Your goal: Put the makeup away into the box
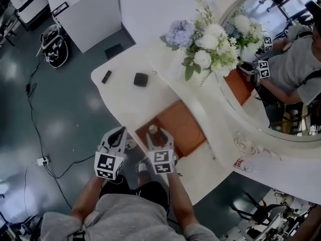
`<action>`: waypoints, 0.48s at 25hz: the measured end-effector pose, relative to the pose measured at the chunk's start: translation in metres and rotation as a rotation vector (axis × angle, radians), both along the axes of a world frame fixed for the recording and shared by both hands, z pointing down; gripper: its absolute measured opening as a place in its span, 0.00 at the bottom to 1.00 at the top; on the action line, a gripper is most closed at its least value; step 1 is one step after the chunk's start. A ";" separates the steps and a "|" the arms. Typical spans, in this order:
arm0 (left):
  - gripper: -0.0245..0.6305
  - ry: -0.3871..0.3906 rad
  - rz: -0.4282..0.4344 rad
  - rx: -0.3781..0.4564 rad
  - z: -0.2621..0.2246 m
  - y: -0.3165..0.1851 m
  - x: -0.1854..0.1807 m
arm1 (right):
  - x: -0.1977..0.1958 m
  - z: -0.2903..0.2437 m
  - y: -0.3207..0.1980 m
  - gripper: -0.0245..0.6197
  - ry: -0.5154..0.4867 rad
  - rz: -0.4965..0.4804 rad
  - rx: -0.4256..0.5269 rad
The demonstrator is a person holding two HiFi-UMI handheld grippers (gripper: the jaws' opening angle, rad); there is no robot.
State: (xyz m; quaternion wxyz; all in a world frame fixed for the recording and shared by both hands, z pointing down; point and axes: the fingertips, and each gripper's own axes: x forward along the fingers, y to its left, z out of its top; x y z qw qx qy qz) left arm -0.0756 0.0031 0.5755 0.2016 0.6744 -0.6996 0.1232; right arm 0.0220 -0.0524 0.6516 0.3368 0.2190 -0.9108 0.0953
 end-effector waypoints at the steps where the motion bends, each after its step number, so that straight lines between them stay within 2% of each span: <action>1: 0.04 0.003 0.002 -0.004 0.003 0.000 -0.001 | 0.001 0.006 0.000 0.37 0.012 0.008 -0.011; 8: 0.04 0.021 0.026 -0.028 0.017 -0.003 -0.005 | 0.002 0.032 -0.005 0.37 0.078 0.046 -0.055; 12: 0.04 0.027 0.036 -0.034 0.021 -0.006 -0.006 | 0.001 0.042 -0.006 0.37 0.128 0.032 -0.058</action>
